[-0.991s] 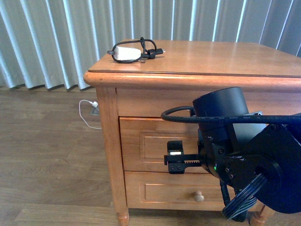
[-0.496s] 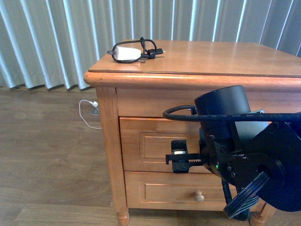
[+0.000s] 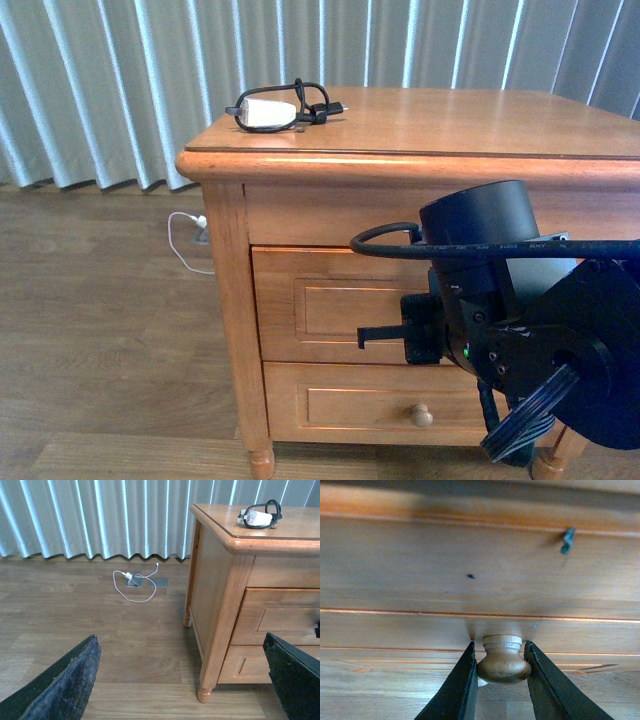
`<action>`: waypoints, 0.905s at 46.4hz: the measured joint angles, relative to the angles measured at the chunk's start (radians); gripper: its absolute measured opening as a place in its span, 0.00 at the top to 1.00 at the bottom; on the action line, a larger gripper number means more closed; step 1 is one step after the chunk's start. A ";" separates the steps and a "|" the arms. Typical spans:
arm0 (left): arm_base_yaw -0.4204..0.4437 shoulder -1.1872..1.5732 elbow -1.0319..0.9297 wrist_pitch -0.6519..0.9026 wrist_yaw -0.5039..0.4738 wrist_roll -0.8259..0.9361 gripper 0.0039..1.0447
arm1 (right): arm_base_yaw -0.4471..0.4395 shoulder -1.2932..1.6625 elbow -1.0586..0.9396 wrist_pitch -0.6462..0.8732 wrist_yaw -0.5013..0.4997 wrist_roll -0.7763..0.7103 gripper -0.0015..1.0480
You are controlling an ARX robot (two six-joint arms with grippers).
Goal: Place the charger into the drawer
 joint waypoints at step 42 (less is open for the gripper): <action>0.000 0.000 0.000 0.000 0.000 0.000 0.06 | 0.014 -0.413 -0.476 -0.097 -0.185 0.015 0.79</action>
